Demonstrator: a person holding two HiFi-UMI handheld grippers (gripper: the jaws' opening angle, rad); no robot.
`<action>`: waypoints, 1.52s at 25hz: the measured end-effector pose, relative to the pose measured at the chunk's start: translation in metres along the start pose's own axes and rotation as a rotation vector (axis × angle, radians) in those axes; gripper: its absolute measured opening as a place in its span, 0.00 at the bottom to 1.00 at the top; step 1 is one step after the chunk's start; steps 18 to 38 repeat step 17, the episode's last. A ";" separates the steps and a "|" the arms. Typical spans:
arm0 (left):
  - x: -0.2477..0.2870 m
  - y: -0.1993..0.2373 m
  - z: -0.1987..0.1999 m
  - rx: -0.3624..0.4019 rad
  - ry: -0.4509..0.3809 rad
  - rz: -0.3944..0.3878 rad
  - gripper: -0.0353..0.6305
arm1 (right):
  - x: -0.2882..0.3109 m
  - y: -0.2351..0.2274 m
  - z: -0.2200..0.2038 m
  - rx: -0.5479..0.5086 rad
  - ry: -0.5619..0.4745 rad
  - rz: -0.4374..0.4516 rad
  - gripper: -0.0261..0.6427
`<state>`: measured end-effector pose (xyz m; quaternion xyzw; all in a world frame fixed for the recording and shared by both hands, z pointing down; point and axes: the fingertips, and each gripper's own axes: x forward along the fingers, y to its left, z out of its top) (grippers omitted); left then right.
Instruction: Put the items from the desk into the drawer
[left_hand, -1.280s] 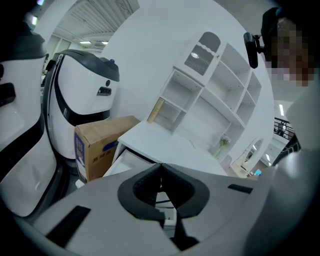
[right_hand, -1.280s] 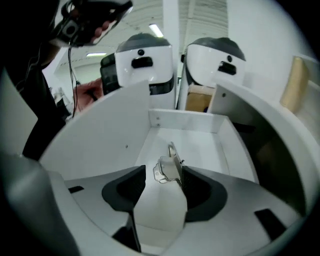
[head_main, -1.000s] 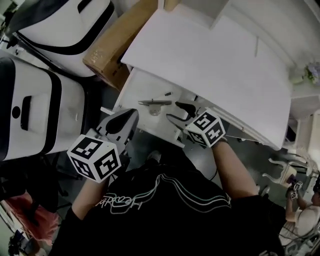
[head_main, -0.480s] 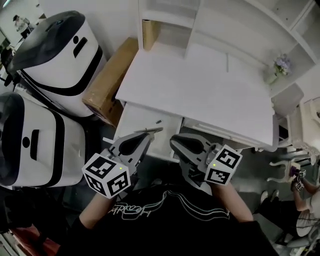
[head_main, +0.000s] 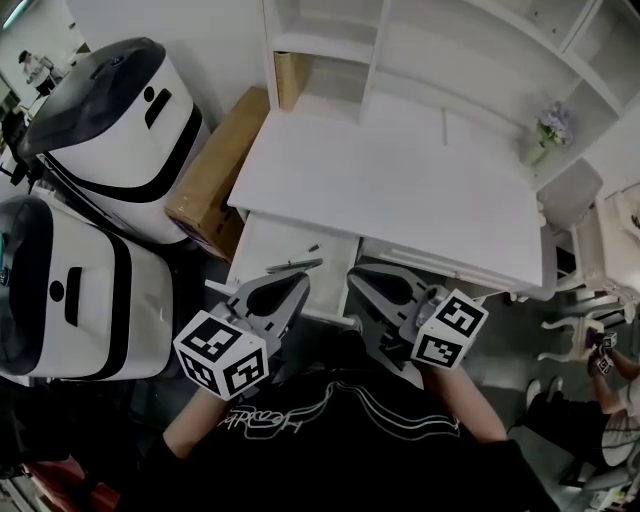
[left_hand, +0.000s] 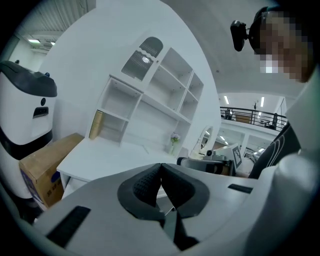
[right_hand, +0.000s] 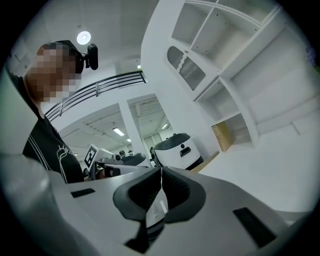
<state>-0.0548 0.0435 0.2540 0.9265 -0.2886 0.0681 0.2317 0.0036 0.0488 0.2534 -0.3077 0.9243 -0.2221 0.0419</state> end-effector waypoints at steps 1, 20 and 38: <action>0.001 -0.002 0.000 0.001 0.002 -0.001 0.09 | -0.001 -0.001 0.000 0.000 0.000 -0.003 0.11; 0.002 0.001 -0.005 0.015 0.029 0.003 0.08 | -0.002 -0.005 -0.009 -0.010 0.013 -0.019 0.11; 0.002 0.001 -0.005 0.015 0.029 0.003 0.08 | -0.002 -0.005 -0.009 -0.010 0.013 -0.019 0.11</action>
